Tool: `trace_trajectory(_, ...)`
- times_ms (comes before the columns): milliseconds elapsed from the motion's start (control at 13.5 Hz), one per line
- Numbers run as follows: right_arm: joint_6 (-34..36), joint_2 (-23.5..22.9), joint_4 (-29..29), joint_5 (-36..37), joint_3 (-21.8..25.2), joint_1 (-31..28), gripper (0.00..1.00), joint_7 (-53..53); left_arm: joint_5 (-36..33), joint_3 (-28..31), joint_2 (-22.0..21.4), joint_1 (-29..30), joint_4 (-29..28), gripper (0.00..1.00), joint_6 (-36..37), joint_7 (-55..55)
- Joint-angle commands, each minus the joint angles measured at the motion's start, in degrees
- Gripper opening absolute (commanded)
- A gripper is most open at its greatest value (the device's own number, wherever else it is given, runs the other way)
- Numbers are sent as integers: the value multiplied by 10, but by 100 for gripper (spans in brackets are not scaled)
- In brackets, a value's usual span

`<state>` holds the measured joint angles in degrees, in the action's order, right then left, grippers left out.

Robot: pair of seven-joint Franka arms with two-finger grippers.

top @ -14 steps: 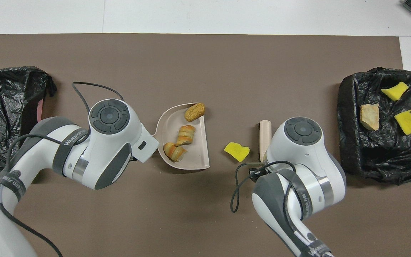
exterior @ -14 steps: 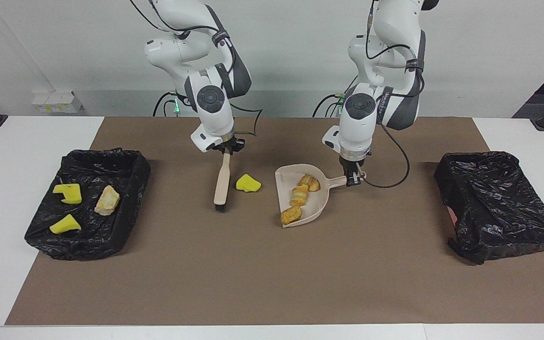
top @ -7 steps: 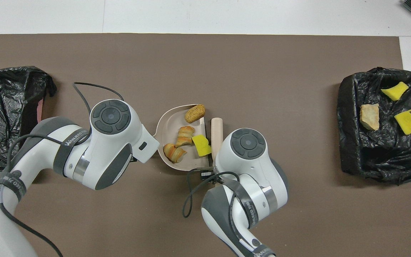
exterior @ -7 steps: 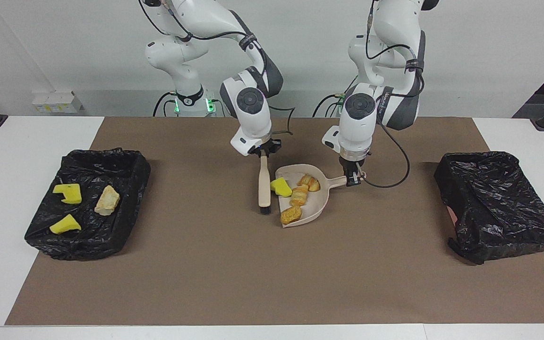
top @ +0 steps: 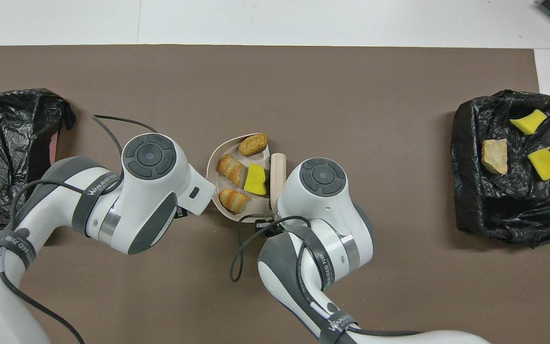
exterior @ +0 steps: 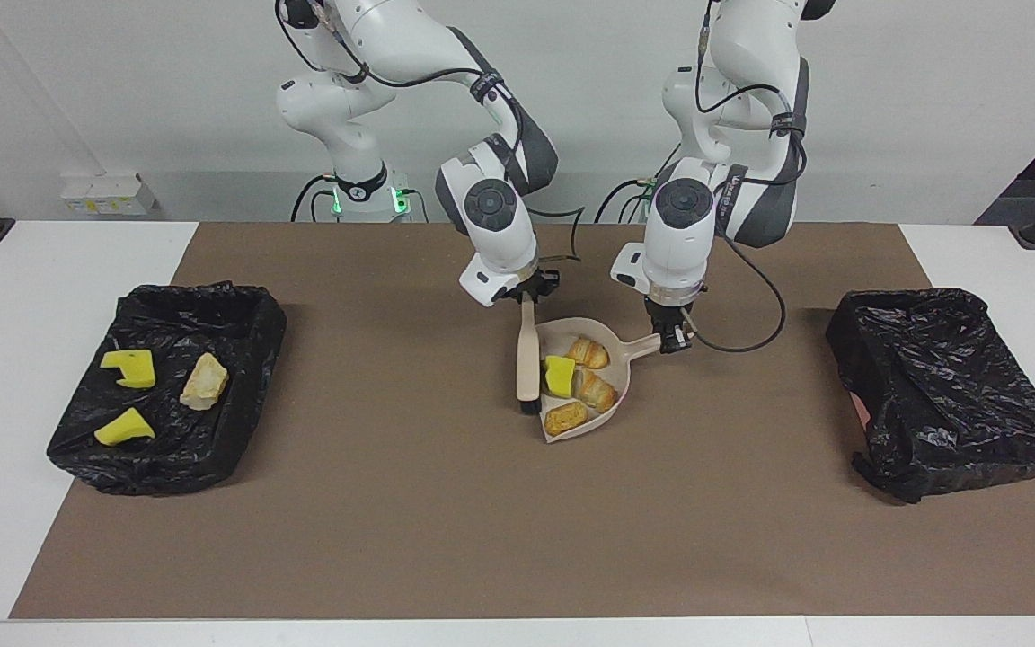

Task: Sweep and dump trash in bin
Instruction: 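Sweep the yellow sponge pieces into the dustpan with the right gripper's brush, then lift the dustpan with the left gripper while the right gripper draws back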

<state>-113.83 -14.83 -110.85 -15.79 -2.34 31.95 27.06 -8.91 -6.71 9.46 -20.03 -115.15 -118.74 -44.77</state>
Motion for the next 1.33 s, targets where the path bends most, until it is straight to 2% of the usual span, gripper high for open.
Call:
trace_trajectory(0,47,54,-23,47,-5,-40,0,-32,-6,4,-11,-5,-7,0,1,100)
trace_trajectory(148,97,76,-24,52,-2,-61,0,-56,-6,4,-12,-6,-7,0,2,113)
trace_trajectory(295,118,93,-24,81,-5,-71,0,-58,-4,5,-14,-1,-7,0,15,138)
trace_trajectory(369,120,94,-25,82,-5,-68,0,-54,0,4,-15,6,-7,0,25,173)
trace_trajectory(591,95,93,-29,82,-7,-68,0,-60,20,4,-26,15,-6,0,31,171)
trace_trajectory(812,51,72,-31,85,-6,-73,0,-100,19,6,-28,16,-9,0,25,0)
trace_trajectory(960,23,57,-31,85,-7,-65,0,-101,18,7,-31,28,-14,0,34,-57)
trace_trajectory(1255,-5,32,-29,75,-9,-32,0,-102,19,7,-32,39,-21,0,21,-84)
